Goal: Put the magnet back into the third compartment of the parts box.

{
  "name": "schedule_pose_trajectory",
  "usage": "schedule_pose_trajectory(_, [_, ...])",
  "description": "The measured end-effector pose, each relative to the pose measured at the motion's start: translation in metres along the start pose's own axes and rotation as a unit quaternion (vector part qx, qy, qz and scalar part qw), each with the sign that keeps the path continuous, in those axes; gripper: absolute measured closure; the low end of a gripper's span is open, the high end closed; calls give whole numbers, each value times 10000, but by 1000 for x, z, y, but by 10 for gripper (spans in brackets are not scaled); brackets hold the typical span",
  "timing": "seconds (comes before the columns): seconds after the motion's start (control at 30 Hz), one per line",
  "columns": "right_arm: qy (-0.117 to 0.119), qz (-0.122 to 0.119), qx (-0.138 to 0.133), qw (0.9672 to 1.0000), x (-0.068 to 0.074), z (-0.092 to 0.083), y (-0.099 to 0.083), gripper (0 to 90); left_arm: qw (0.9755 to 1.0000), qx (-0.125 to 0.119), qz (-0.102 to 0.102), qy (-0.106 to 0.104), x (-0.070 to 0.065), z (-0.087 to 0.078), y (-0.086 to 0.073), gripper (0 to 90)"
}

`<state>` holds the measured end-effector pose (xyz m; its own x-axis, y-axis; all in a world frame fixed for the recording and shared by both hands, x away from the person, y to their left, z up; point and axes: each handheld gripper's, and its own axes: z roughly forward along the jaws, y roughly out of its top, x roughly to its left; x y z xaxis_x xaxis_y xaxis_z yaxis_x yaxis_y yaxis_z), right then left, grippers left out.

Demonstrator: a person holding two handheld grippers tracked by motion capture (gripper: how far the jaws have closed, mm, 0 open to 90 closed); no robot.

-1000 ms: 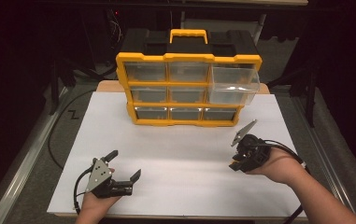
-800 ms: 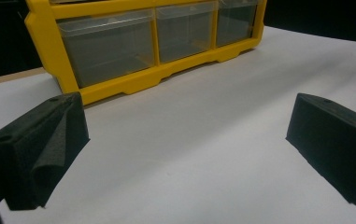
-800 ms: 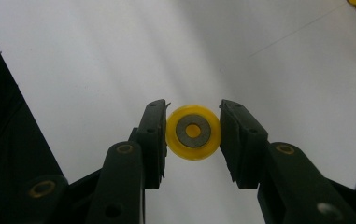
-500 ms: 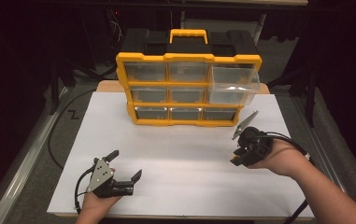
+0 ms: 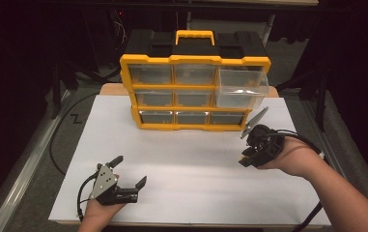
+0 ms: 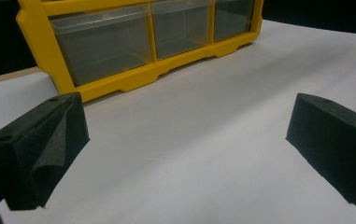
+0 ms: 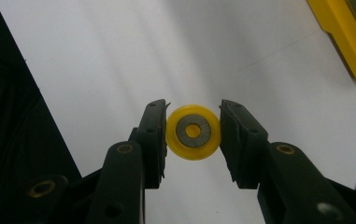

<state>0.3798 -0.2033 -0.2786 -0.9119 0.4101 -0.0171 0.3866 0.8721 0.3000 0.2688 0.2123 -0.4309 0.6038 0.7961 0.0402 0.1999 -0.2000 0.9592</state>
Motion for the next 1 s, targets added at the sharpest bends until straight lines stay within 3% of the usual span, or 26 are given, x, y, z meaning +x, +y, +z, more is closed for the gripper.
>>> schedule_pose_trajectory(1.0, [-82,-145,-192,9997,-2,-43,24,650,10000,-23,-6,-14,0,0,0,2])
